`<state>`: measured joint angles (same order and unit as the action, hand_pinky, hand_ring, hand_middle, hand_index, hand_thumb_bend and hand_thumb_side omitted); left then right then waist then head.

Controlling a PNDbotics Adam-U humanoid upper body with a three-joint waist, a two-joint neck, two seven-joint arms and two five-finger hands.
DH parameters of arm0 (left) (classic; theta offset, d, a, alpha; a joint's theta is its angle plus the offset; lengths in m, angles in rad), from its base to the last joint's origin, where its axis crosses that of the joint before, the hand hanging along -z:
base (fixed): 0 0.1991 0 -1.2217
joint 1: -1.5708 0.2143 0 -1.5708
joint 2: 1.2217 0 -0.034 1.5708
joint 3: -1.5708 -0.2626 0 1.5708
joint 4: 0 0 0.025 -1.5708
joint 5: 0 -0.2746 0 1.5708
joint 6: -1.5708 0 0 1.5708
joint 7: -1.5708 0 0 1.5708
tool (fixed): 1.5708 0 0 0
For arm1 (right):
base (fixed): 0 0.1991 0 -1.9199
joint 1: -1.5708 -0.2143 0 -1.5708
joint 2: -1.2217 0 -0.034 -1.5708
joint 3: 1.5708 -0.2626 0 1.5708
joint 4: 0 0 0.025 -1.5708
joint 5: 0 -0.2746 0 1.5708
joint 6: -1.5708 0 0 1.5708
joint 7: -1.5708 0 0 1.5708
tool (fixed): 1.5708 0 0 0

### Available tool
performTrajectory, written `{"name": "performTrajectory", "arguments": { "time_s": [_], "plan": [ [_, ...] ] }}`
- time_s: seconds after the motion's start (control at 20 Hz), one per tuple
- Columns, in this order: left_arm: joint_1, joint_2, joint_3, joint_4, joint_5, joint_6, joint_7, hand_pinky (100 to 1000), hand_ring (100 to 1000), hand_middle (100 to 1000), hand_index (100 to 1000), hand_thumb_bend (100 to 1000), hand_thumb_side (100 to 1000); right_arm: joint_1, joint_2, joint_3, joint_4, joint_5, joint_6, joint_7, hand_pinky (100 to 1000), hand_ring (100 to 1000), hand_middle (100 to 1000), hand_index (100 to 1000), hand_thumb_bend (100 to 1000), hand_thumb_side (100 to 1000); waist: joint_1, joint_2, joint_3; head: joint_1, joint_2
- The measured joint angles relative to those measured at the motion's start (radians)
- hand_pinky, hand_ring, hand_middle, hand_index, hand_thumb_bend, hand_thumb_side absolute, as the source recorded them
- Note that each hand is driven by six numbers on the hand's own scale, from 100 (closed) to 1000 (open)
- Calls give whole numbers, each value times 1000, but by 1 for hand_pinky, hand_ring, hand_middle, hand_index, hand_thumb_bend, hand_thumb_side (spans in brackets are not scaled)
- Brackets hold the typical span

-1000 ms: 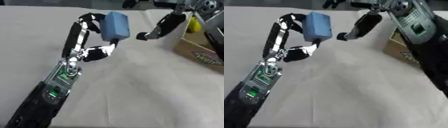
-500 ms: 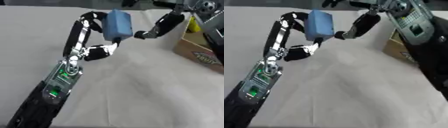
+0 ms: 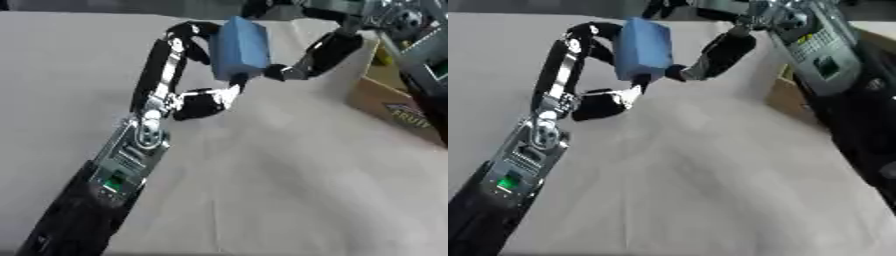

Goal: Pick up the objects with one hand, pass them to the other hand, and then place them into the box on the other side of the table.

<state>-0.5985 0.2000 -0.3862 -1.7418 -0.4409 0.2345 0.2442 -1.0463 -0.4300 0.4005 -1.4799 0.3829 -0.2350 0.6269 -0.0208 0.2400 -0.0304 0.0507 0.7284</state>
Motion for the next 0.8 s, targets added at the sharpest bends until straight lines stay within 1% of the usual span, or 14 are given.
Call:
{"name": "performTrajectory", "arguments": {
  "time_s": [0.6,0.8],
  "plan": [
    [-23,-15,-10,3,2,4,-2,639,504,366,485,100,100,0,3,0,0,0,-2,5,954,868,886,898,365,299,0,0,6,0,0],
    [-25,-19,-12,2,4,5,-7,640,504,367,486,100,100,0,3,0,0,-1,0,4,948,861,837,861,352,277,0,0,6,0,0]
  ]
}}
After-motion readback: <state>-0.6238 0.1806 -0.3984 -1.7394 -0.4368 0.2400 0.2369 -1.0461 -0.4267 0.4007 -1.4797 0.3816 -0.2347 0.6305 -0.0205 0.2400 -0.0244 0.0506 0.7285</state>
